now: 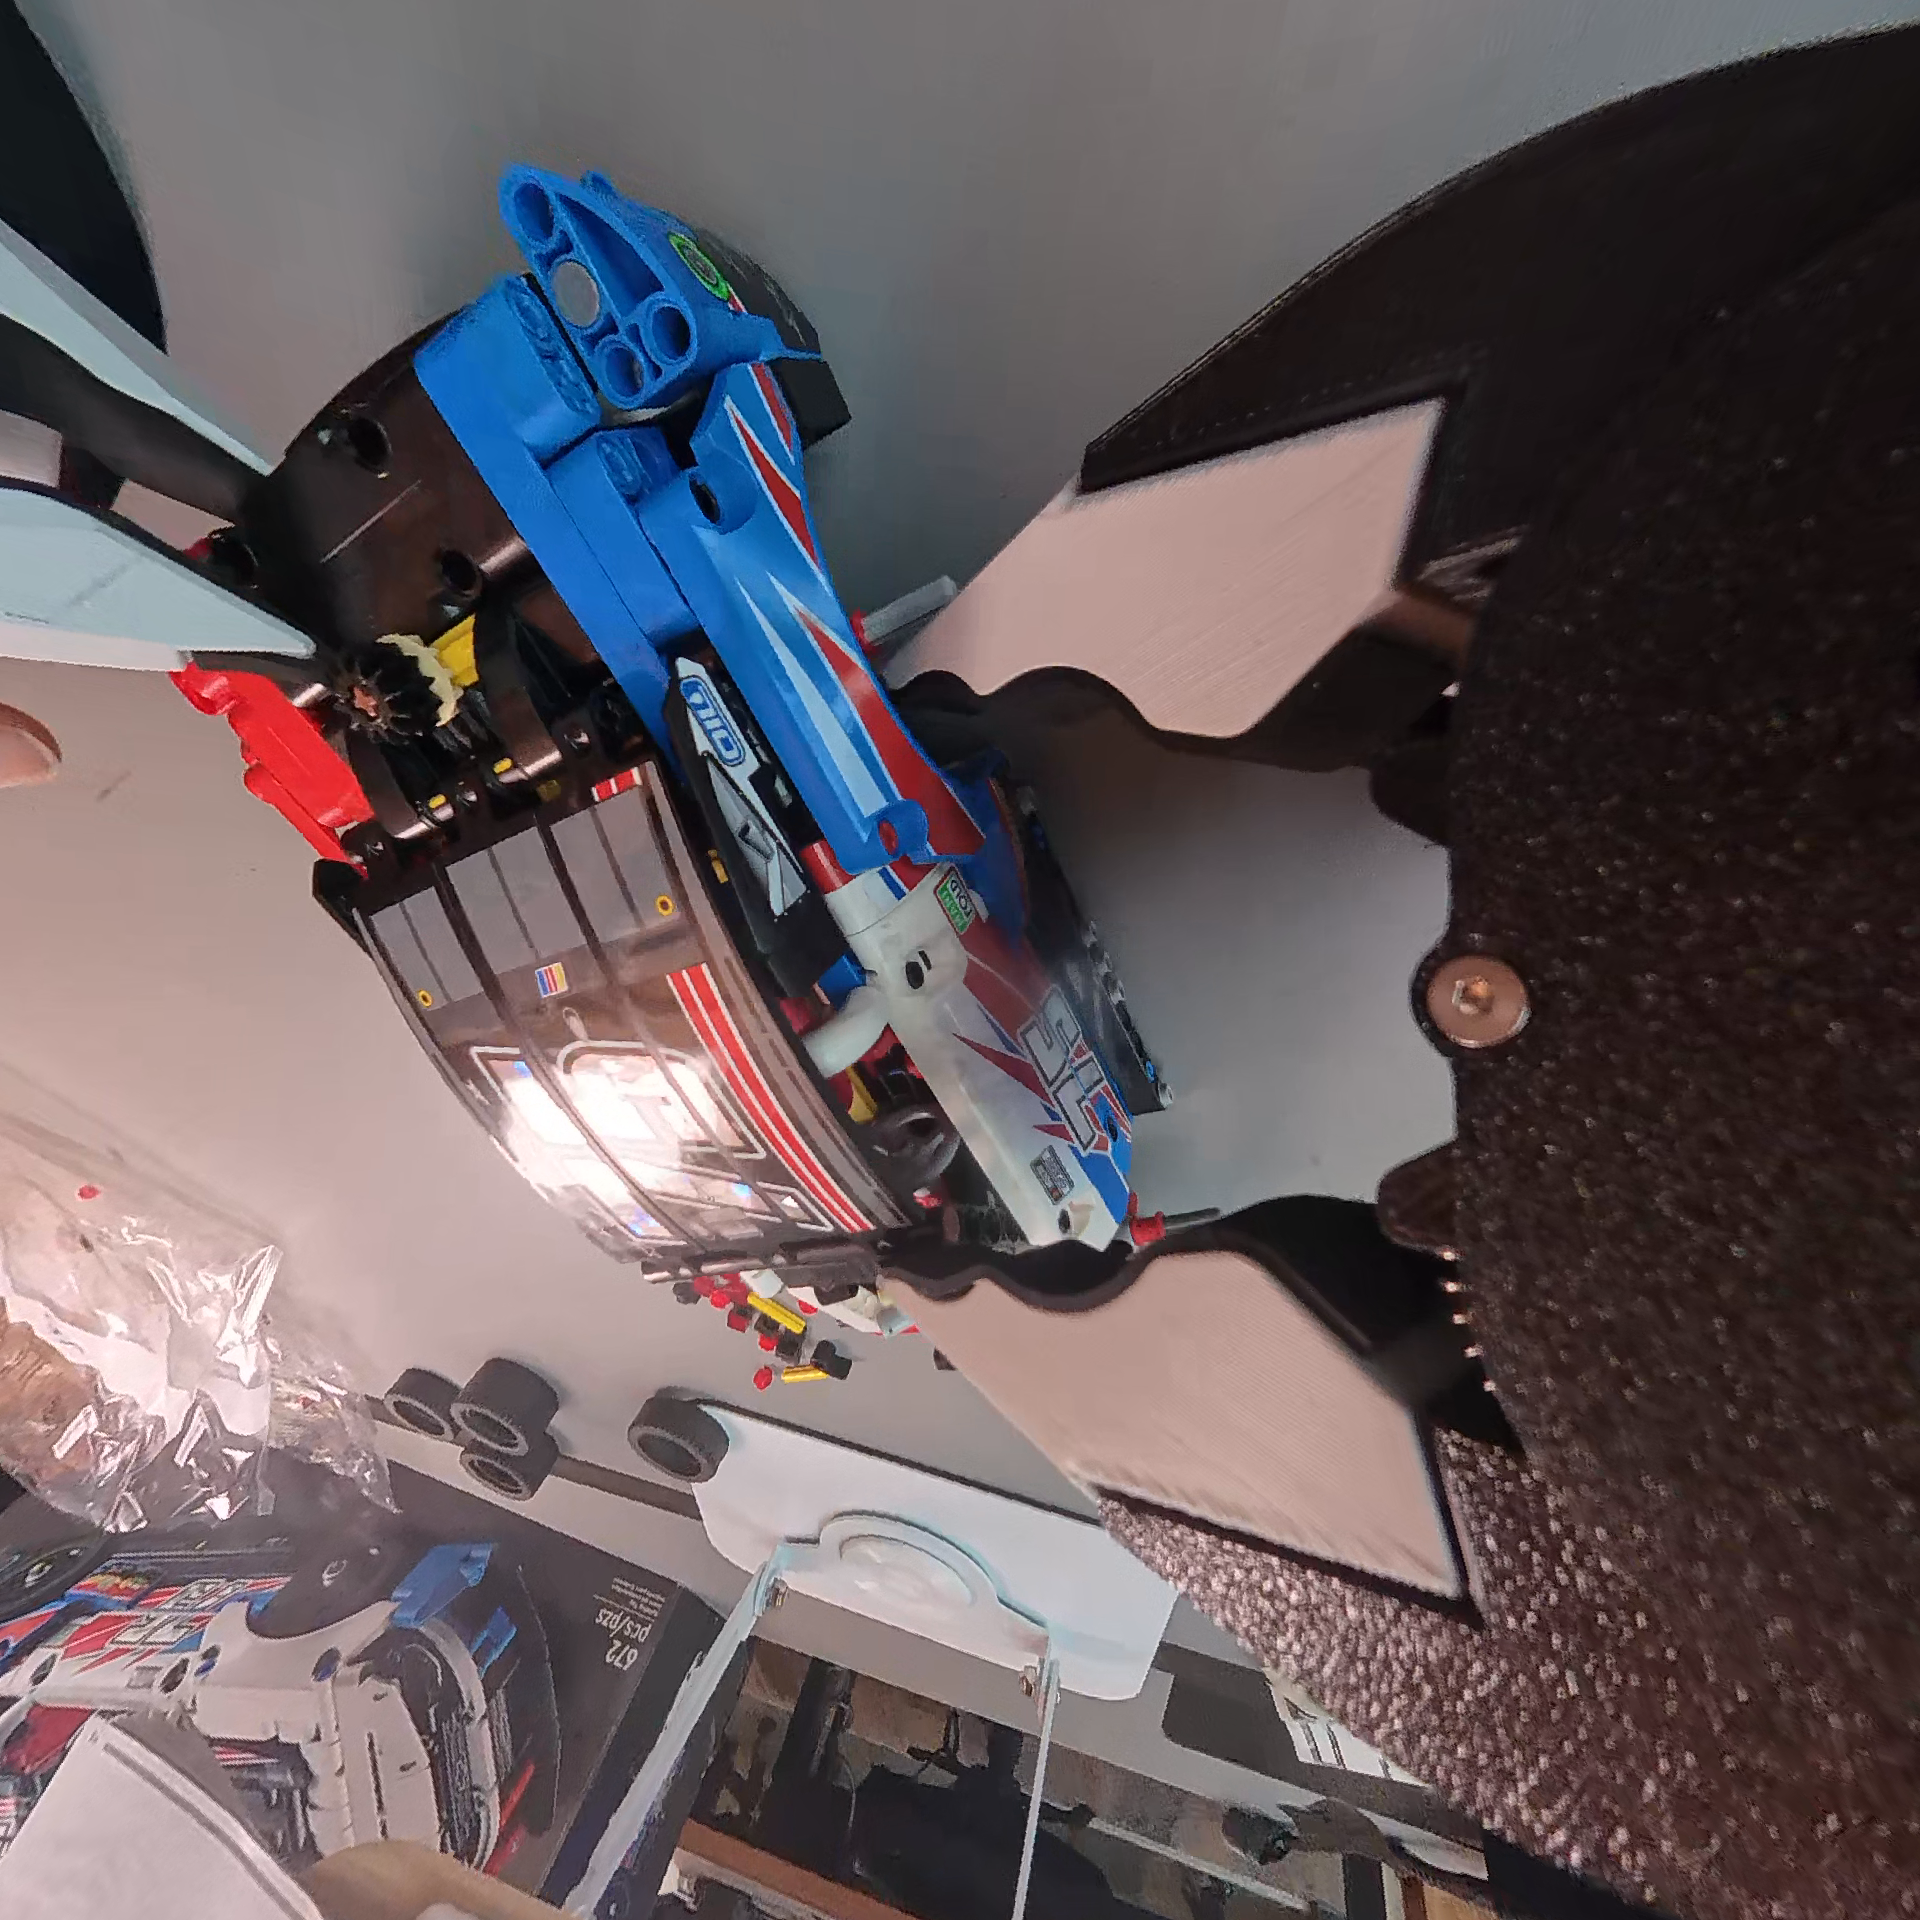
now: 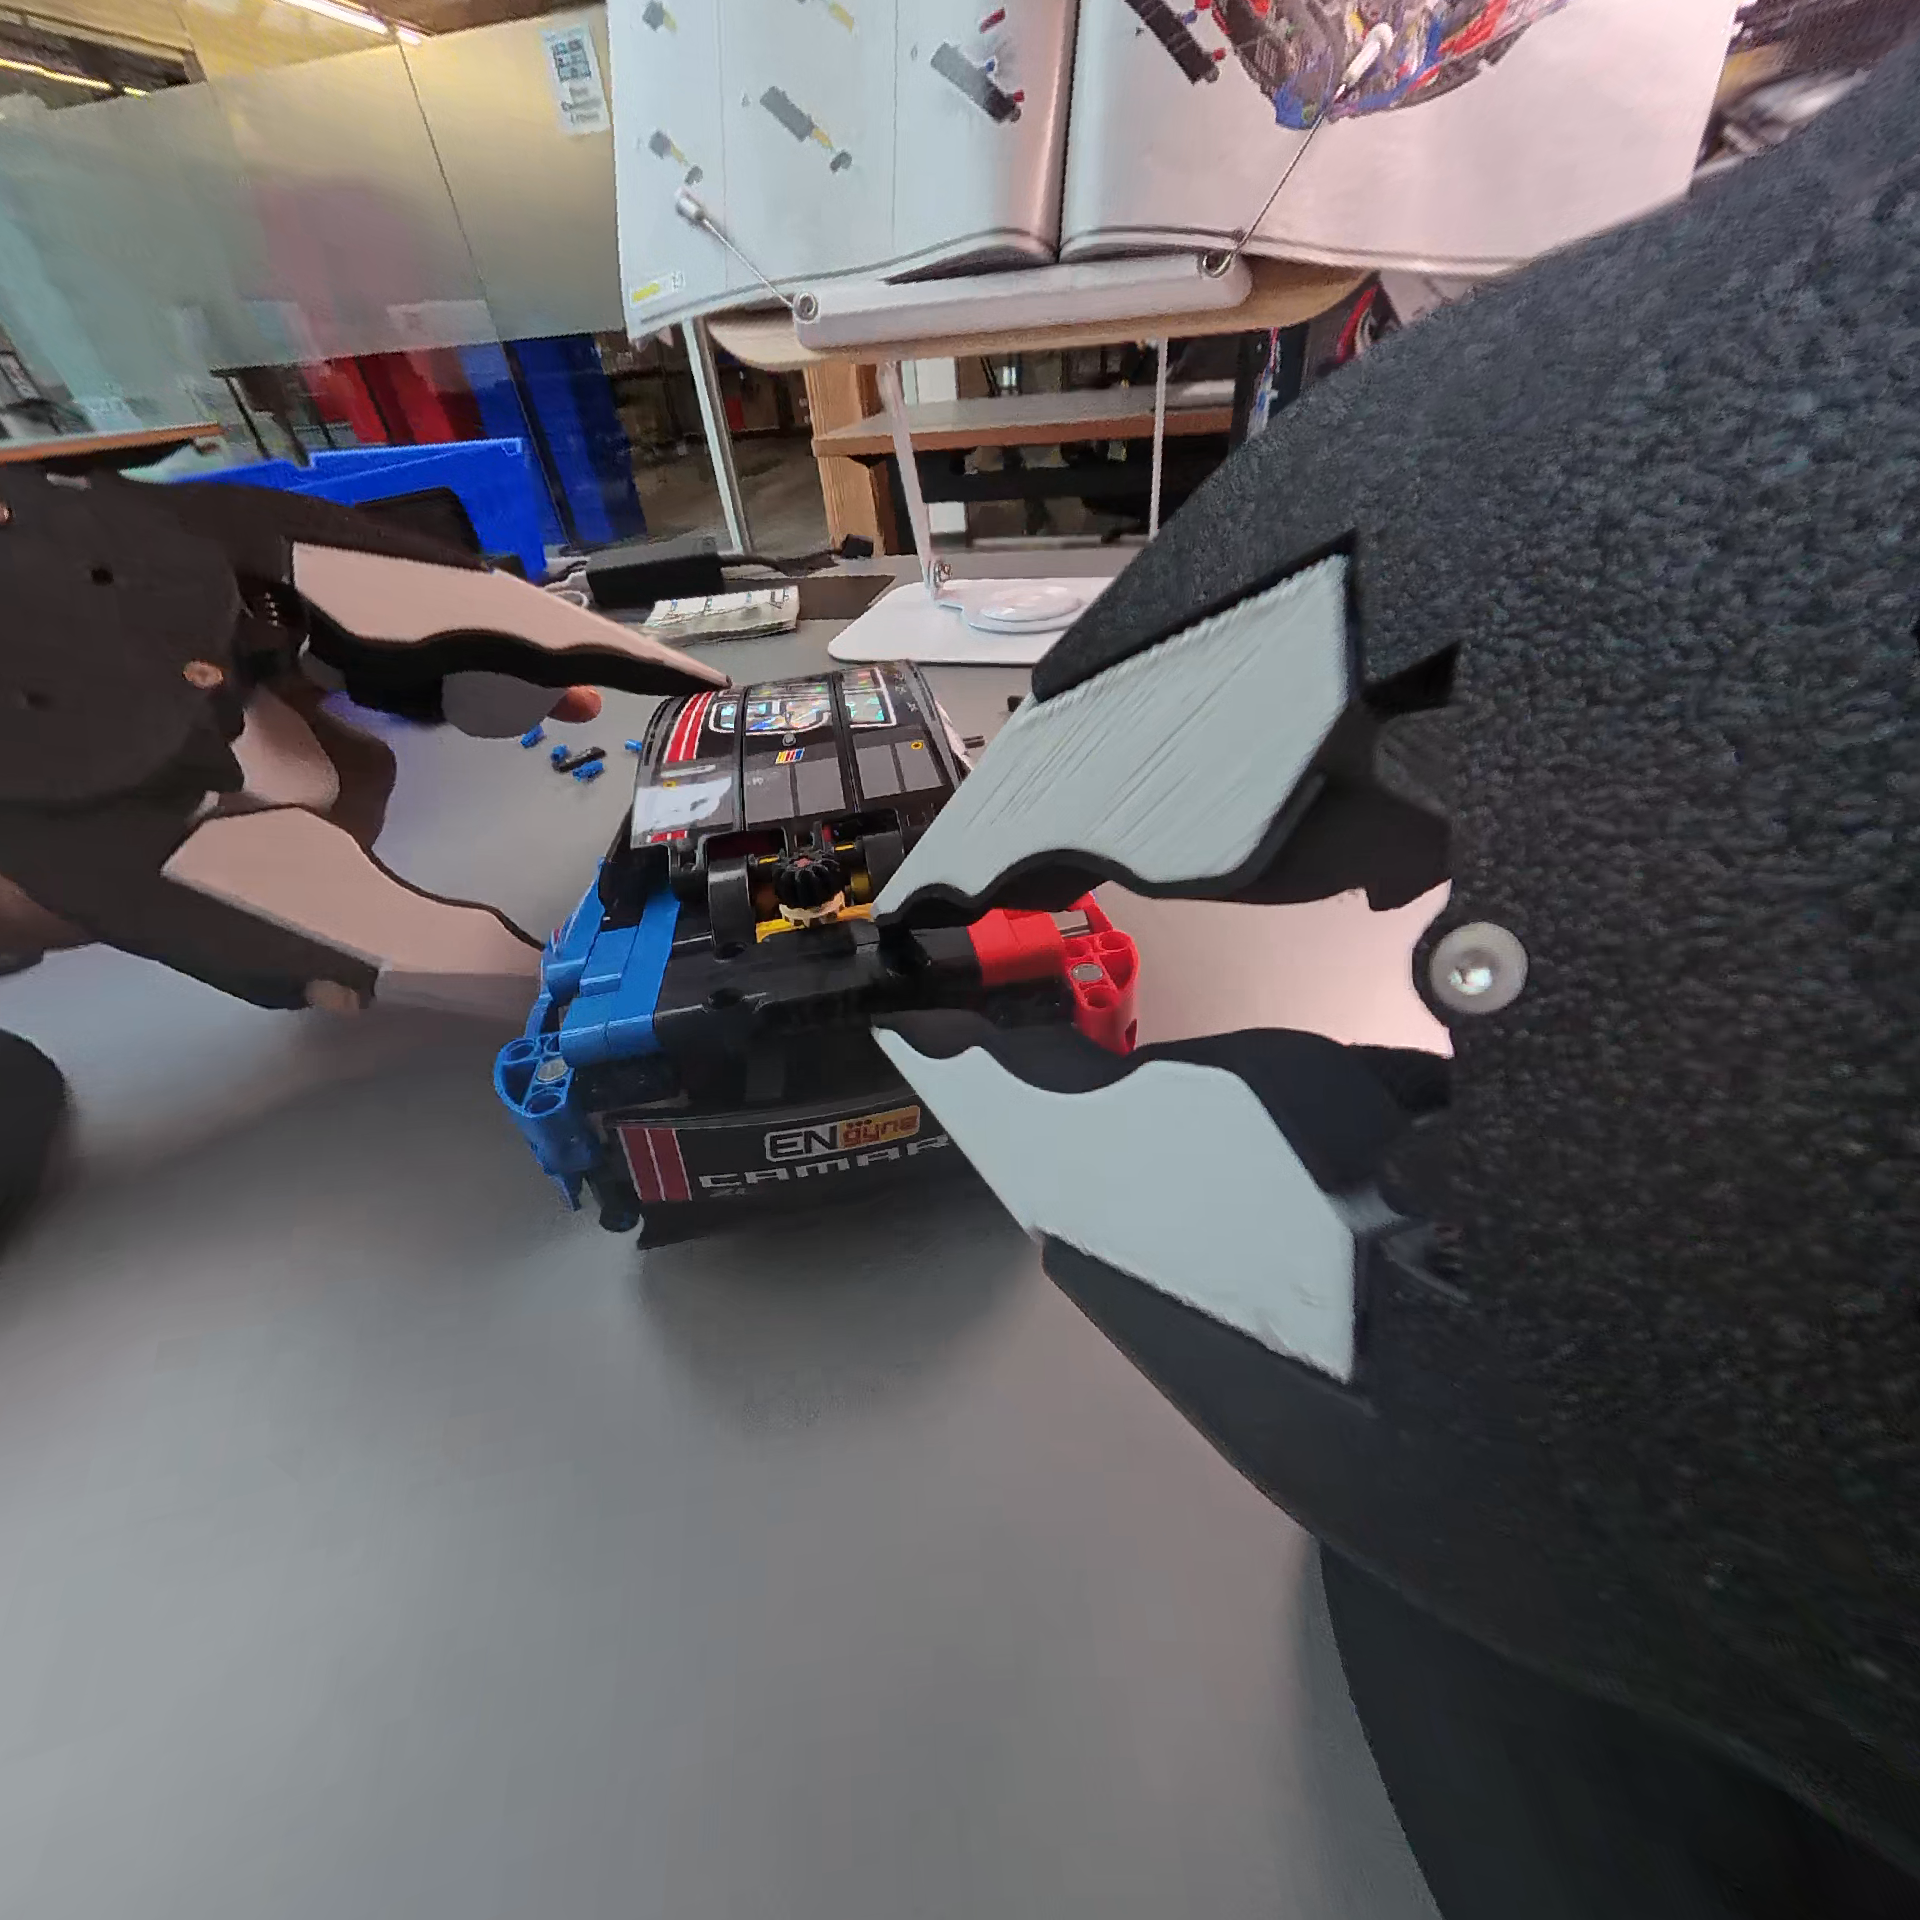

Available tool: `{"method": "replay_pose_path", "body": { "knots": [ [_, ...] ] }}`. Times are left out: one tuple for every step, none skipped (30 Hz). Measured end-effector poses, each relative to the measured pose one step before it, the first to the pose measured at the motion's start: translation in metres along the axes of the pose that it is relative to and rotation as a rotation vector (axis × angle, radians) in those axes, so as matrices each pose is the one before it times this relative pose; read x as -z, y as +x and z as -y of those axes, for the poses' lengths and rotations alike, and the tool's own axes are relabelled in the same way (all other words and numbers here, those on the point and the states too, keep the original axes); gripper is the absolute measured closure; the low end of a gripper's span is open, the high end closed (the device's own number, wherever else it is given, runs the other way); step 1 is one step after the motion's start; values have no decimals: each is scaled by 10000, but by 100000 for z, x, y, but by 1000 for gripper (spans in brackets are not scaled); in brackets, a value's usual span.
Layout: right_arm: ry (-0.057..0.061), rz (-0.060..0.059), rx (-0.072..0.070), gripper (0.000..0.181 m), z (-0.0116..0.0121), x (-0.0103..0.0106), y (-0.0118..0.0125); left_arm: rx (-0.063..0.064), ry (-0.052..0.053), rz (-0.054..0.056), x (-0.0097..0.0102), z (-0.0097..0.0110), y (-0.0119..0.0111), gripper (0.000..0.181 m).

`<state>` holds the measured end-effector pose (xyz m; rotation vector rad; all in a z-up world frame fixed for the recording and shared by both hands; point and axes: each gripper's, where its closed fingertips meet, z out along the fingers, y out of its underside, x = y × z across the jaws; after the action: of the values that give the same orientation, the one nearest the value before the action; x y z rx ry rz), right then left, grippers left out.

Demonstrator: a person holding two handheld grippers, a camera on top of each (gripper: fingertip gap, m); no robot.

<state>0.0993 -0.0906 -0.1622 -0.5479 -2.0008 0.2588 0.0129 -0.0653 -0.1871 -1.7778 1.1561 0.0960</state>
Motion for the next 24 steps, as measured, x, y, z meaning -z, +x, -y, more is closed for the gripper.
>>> {"method": "replay_pose_path", "body": {
  "knots": [
    [158, 29, -342, 167, 347, 326, 587, 68, 112, 65, 185, 209, -231, 78],
    [173, 28, -358, 167, 407, 330, 654, 69, 123, 75, 222, 220, -270, 75],
    [191, 57, -353, 168, 461, 349, 664, 84, 141, 85, 233, 262, -274, 73],
    [187, 128, -376, 168, 492, 338, 612, 90, 171, 76, 219, 303, -224, 72],
    [151, 171, -339, 168, 471, 292, 540, 64, 157, 101, 173, 288, -214, 71],
    [134, 133, -269, 168, 482, 262, 532, 21, 122, 127, 120, 263, -205, 71],
    [130, 119, -221, 169, 480, 205, 488, -21, 94, 157, 67, 232, -234, 70],
    [88, 189, -221, 169, 407, 162, 378, -46, 85, 181, 40, 203, -244, 70],
    [103, 141, -149, 169, 427, 160, 391, -60, 140, 221, 52, 282, -294, 72],
    [46, 202, -141, 169, 326, 113, 315, -40, 153, 211, 55, 310, -286, 74],
    [62, 137, -80, 169, 322, 109, 363, -12, 139, 189, 68, 322, -285, 75],
    [58, 152, -79, 169, 279, 76, 304, -22, 167, 216, 92, 388, -330, 76],
    [56, 175, -90, 169, 243, 48, 232, -19, 165, 185, 103, 405, -312, 77],
    [90, 155, -42, 169, 293, 53, 199, 8, 157, 124, 109, 412, -224, 77],
    [110, 141, -78, 170, 344, 24, 186, 43, 165, 46, 81, 425, -103, 77],
    [98, 167, -83, 170, 327, -14, 140, 41, 161, 23, 58, 420, -52, 78],
    [102, 179, -71, 170, 340, -35, 126, -3, 144, 17, 9, 388, -9, 79],
    [66, 192, -59, 170, 282, -75, 102, -49, 78, -8, -46, 265, 51, 84],
    [61, 133, -25, 170, 237, -99, 156, -57, 13, -4, -102, 129, 42, 90],
    [42, 103, -30, 170, 135, -93, 172, -10, -33, 130, -73, -10, -228, 91],
    [62, 6, -45, 170, 98, -17, 328, 42, -38, 74, 14, -63, -259, 90],
    [136, 37, -130, 169, 149, -11, 277, 129, 4, 32, 49, -17, -219, 91],
    [151, 55, -163, 169, 136, -20, 208, 119, 27, 0, 37, 16, -148, 91],
    [107, 55, -138, 169, 55, -36, 143, 66, 18, 1, 35, -20, -122, 93]
  ]
}}
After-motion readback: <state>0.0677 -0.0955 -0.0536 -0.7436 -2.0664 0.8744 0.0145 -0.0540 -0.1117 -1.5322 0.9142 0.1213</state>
